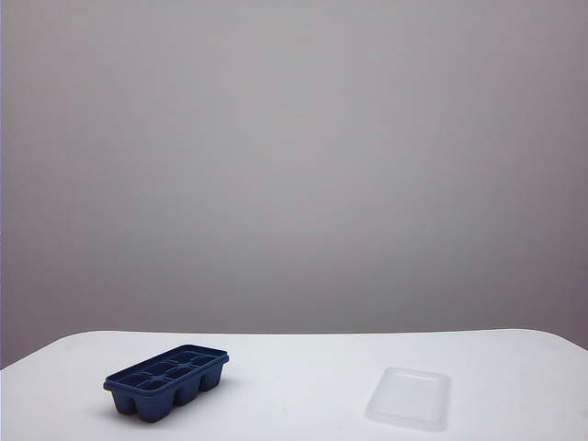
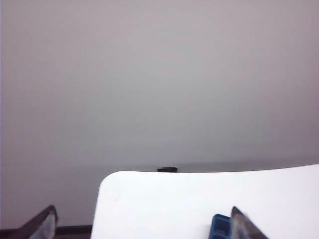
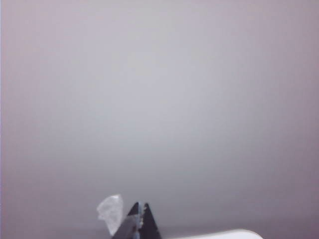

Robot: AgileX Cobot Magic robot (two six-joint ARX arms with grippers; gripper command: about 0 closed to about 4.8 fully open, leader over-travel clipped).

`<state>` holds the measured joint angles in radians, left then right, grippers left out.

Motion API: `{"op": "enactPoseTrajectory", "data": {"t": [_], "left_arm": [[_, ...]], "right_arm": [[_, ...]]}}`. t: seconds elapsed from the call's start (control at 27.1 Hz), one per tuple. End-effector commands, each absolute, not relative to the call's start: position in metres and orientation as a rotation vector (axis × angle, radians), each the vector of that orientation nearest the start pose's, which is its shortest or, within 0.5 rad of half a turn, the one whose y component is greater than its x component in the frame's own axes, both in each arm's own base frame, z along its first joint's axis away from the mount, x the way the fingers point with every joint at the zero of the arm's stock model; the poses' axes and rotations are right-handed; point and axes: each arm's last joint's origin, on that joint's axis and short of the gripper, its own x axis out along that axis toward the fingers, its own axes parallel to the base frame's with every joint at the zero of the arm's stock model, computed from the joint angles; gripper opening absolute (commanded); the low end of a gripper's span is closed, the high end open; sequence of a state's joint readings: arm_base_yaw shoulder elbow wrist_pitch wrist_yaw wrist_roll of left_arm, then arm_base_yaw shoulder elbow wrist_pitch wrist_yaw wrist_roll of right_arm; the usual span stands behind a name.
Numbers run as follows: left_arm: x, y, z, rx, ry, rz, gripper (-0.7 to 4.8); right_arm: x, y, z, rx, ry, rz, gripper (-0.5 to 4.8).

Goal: Pick up the ice cube tray, remove its lid, and then place both the tray and the lid back on the table.

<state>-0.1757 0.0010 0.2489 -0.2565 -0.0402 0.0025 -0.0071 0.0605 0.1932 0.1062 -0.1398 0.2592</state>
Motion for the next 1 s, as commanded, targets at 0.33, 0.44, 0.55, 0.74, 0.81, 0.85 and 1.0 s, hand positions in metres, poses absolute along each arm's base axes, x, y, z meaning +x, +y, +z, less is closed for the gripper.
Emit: {"op": "enactPoseTrajectory", "data": {"t": [0.33,0.44,0.55,0.74,0.81,0.85,1.0], "left_arm": [[0.093,-0.018,0.169,0.029,0.049,-0.247,3.29],[0.095,-0.019,0.16,0.033,0.077,-0.247,2.88],[0.095,-0.018,0.155,0.038,0.101,-0.229,2.71],[0.095,-0.016,0.153,0.067,0.116,-0.136,0.79],[0.095,-0.016,0.153,0.069,0.118,-0.136,0.75],[0.095,-0.016,0.153,0.075,0.12,-0.136,0.48],[0.095,-0.016,0.153,0.118,0.122,-0.139,-0.06]], "right_arm": [[0.094,-0.001,0.183,0.282,-0.076,0.006,-0.01],[0.097,-0.001,0.17,0.283,-0.04,0.001,-0.01],[0.098,-0.001,0.163,0.288,0.011,-0.006,-0.01],[0.097,-0.001,0.153,0.28,0.105,-0.019,-0.01],[0.097,-0.001,0.15,0.28,0.139,-0.025,-0.01],[0.096,-0.001,0.149,0.28,0.156,-0.027,-0.01],[0.096,-0.001,0.146,0.26,0.186,-0.03,-0.01]]}}
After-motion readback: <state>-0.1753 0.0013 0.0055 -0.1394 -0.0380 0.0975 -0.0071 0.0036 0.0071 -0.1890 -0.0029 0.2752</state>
